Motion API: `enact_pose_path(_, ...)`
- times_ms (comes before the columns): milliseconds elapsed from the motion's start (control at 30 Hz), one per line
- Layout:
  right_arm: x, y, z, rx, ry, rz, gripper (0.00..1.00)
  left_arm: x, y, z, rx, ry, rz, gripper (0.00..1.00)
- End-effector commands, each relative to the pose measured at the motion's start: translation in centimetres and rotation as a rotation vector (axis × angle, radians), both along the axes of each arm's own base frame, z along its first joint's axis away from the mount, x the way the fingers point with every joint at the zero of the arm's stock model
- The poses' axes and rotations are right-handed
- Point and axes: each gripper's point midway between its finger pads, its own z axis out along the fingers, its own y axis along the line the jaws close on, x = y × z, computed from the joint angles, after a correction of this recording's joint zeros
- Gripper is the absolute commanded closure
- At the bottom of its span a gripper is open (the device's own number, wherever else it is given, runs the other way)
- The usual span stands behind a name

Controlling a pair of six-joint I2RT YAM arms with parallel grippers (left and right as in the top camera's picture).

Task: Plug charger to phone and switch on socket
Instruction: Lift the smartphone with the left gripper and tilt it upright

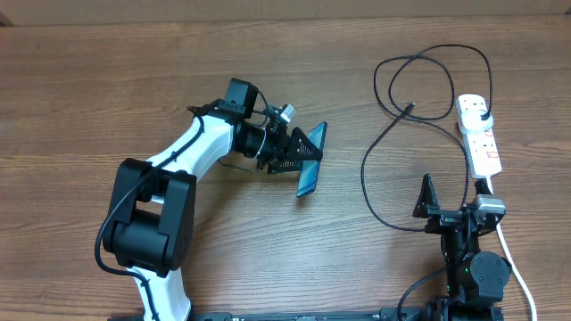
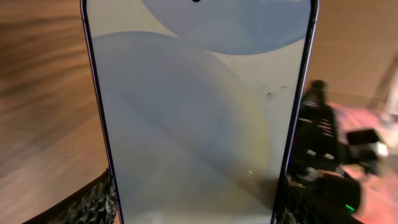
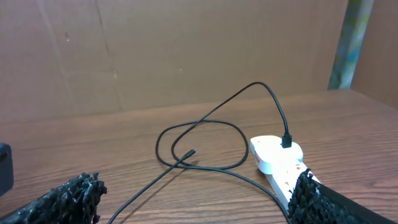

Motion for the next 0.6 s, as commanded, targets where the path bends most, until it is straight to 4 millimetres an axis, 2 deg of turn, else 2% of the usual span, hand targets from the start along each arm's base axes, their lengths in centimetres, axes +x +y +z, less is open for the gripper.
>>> enact_pose_path(0,0.0,-0.1,-0.1,-0.002,-0.006,-0.006,0.00,-0.7,-1.1,2.9,-0.160,0.052,-0.047,0.38)
enact_pose_path(233,0.0,-0.1,-0.1,-0.002,-0.006,-0.006,0.00,-1.3,-1.3,4.9,-0.269,0.098,-0.078,0.37)
enact_pose_path(567,0.0,-0.1,-0.1,-0.002,-0.006,-0.006,0.00,-1.2,-1.4,5.7,-0.295,0.162,-0.071,0.38)
